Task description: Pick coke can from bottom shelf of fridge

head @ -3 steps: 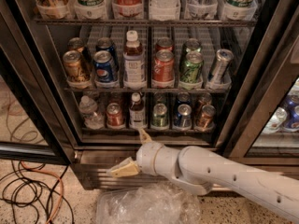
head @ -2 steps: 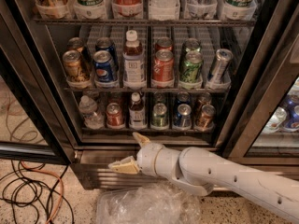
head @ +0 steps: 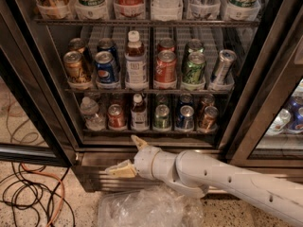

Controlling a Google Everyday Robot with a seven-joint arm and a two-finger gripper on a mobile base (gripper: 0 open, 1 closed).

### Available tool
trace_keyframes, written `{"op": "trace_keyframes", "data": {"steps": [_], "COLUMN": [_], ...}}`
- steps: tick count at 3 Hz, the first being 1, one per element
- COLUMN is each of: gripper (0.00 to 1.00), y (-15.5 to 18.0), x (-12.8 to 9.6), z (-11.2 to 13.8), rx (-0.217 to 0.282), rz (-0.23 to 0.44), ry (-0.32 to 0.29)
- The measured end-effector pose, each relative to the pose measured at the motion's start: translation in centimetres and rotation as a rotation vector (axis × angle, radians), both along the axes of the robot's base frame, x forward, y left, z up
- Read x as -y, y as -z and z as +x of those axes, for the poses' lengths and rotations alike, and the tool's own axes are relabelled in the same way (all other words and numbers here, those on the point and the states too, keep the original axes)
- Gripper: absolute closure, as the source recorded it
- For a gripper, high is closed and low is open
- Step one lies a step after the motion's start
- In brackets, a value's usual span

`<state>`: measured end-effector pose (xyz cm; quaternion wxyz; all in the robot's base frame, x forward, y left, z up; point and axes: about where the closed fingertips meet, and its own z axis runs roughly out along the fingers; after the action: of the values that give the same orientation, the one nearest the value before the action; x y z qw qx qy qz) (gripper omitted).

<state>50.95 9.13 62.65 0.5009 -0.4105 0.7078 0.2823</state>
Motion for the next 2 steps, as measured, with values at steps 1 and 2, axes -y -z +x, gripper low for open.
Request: {"op": "trace_keyframes", "data": {"steps": [1, 2], "gripper": [0.08, 0.09], "y": [1.5, 2.1], "x": [-2.5, -3.7], "z": [2.3, 4.4], "rx": [0.031, 0.065], "rz": [0.035, 0.069], "ry": [0.006, 0.056]}}
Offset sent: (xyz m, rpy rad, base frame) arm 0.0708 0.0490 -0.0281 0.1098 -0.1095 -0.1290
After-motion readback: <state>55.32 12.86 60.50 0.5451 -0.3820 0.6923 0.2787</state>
